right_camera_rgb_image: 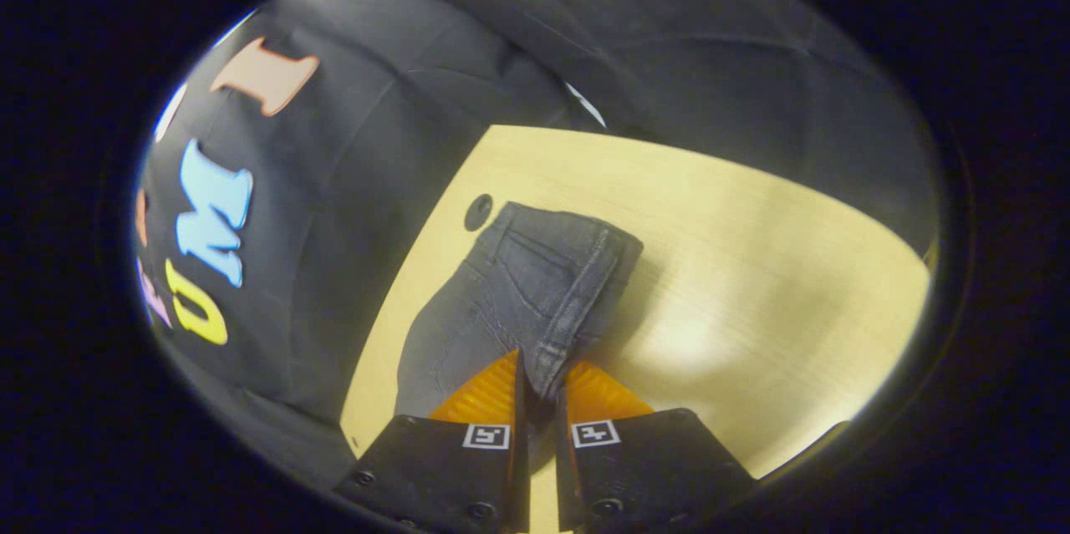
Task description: Grasp the waist and the cuffs of the jeans and fold them to make the two legs overlap; first hold the waist and fold one-third of the jeans toward the cuffs, then hold the cuffs and fold the remaining one-third in the same direction to finish folding.
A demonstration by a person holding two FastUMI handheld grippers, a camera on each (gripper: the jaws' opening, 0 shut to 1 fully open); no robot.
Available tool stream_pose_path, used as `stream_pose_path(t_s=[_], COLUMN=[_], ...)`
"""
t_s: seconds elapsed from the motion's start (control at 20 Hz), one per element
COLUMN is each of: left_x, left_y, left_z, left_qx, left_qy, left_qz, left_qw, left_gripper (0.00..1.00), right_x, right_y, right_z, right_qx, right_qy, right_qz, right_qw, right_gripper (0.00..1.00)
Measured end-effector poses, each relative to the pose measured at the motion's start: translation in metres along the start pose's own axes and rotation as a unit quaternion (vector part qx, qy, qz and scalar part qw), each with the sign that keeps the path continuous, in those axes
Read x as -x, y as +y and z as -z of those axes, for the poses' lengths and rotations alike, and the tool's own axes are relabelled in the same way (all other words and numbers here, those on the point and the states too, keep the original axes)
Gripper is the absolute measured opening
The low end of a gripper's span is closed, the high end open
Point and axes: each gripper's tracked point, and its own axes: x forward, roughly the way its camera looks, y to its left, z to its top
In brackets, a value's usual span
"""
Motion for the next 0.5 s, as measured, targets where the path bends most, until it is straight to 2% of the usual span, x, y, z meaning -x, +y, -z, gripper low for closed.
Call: stream_pose_path(t_s=[0.05,0.3,0.4,0.5], left_x=[0.005,0.021,0.029,0.035], left_y=[-0.001,-0.034,-0.046,-0.057], left_z=[-0.004,-0.017,-0.019,-0.014], left_qx=[-0.001,-0.026,-0.030,-0.025], left_qy=[-0.016,-0.068,-0.084,-0.090], left_qz=[0.000,0.012,0.022,0.036], left_qw=[1.000,0.997,0.996,0.995], left_gripper=[0.93,0.94,0.92,0.92], right_x=[0.011,0.063,0.088,0.110], right_y=[0.004,0.042,0.062,0.089], right_z=[-0.004,-0.033,-0.034,-0.031], right_qx=[0.030,0.095,0.147,0.214], right_qy=[-0.011,-0.086,-0.122,-0.158], right_qz=[-0.001,-0.032,-0.041,-0.048], right_qw=[0.999,0.991,0.981,0.963], right_gripper=[0.12,0.12,0.12,0.11])
